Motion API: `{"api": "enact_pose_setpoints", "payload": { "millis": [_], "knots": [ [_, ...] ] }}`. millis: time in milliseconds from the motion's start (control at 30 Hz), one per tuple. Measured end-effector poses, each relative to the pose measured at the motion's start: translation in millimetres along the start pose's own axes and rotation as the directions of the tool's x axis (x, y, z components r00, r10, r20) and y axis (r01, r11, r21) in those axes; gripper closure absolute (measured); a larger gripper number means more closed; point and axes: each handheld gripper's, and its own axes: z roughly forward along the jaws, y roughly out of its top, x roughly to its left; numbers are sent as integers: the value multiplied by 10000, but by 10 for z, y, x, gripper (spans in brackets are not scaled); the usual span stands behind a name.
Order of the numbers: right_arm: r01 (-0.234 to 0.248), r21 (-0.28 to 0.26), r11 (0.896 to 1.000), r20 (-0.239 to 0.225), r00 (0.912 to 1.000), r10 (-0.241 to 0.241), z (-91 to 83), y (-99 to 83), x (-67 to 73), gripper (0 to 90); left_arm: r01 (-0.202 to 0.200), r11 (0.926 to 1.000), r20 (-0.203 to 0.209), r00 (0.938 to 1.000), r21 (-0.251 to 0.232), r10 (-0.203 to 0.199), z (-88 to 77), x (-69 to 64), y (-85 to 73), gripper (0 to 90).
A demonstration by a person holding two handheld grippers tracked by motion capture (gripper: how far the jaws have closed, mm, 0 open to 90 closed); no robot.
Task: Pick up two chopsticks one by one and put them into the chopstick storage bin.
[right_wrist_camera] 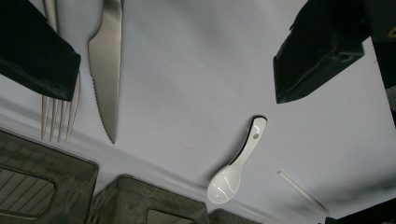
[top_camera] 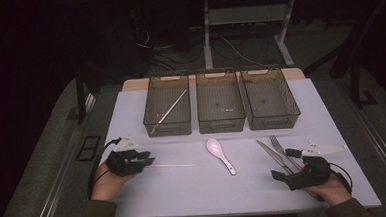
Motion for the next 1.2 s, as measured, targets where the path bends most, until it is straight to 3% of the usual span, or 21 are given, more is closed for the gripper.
{"api": "enact_pose_setpoints", "payload": {
  "millis": [67,167,333,500,667,767,933,1067,1200],
  "knots": [
    [4,8,10000,-1,10000,-4,1,0,0,8,-326,9994,542,9980,-132,333,111,-106,104,673],
    [27,-4,10000,0,10000,-27,4,0,-3,8,-826,9962,1122,9900,-274,852,284,-249,250,674],
    [25,0,10000,-6,10000,-25,4,0,-3,8,-1523,9883,1582,9762,117,1485,597,-403,391,698],
    [13,29,10000,-44,10000,-13,10,-1,-3,8,-1915,9792,1858,9666,669,1763,844,-478,409,738],
    [47,-2,10000,-48,10000,-47,11,-1,-4,8,-1795,9820,1820,9691,579,1664,912,-478,441,773],
    [19,2,10000,-53,10000,-19,10,0,-7,8,-1922,9786,1858,9667,734,1759,941,-470,436,788],
    [38,-1,10000,-67,10000,-38,11,1,-6,8,-1900,9798,1842,9670,618,1759,968,-463,434,799],
    [35,-1,10000,-66,10000,-35,12,1,-6,8,-1981,9784,1989,9628,596,1828,984,-443,451,846],
    [16,-3,10000,-51,10000,-16,11,1,-8,8,-1949,9790,1855,9658,596,1809,1013,-444,480,856]
  ]
}}
